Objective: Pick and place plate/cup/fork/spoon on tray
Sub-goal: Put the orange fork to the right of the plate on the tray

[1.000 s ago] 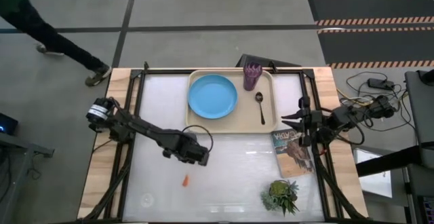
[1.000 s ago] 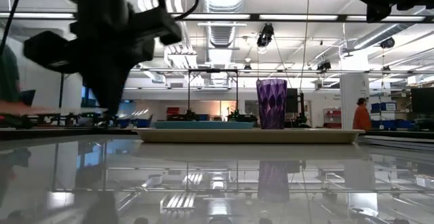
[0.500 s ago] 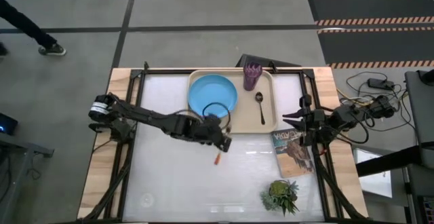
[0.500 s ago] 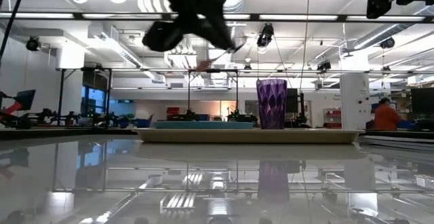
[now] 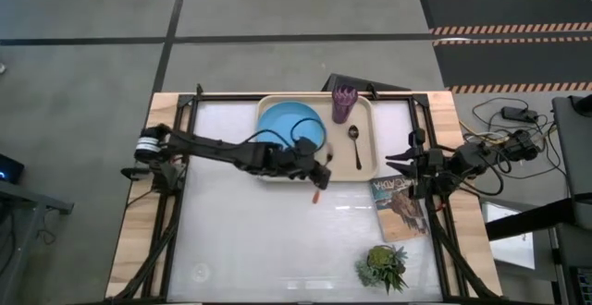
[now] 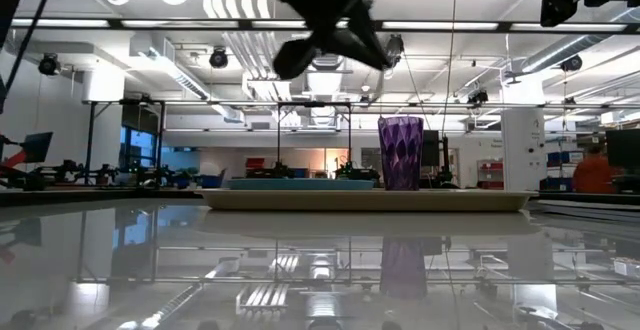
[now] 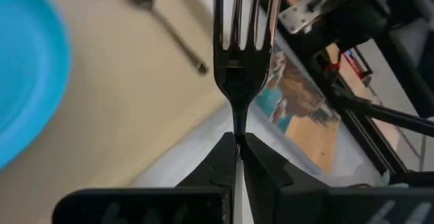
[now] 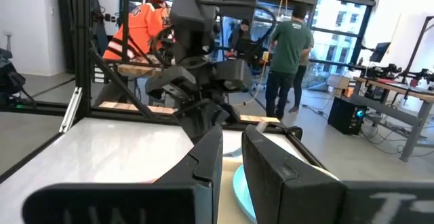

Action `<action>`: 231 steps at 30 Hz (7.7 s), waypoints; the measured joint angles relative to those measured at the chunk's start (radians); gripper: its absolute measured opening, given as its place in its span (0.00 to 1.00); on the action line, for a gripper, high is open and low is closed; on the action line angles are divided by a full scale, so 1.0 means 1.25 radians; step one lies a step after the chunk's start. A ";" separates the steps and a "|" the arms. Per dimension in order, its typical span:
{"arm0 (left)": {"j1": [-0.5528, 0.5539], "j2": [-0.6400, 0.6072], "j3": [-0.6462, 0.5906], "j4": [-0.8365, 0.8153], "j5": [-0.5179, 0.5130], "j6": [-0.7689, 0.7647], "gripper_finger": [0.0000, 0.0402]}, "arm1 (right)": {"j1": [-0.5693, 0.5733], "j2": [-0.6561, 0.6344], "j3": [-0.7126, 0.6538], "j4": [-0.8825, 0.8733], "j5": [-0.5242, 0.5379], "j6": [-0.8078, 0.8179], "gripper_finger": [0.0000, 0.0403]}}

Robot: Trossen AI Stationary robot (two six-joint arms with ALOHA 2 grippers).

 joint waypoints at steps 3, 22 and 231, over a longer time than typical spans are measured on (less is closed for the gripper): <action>0.011 0.063 0.090 -0.002 0.023 0.065 0.00 | 0.000 0.000 0.000 0.003 0.000 -0.001 0.12; 0.123 0.269 0.256 -0.052 -0.072 0.096 0.00 | 0.000 0.000 0.000 0.004 0.000 -0.001 0.12; -0.042 -0.721 -0.682 0.500 -0.218 1.003 0.06 | -0.660 1.111 0.461 -0.210 -0.230 0.406 0.02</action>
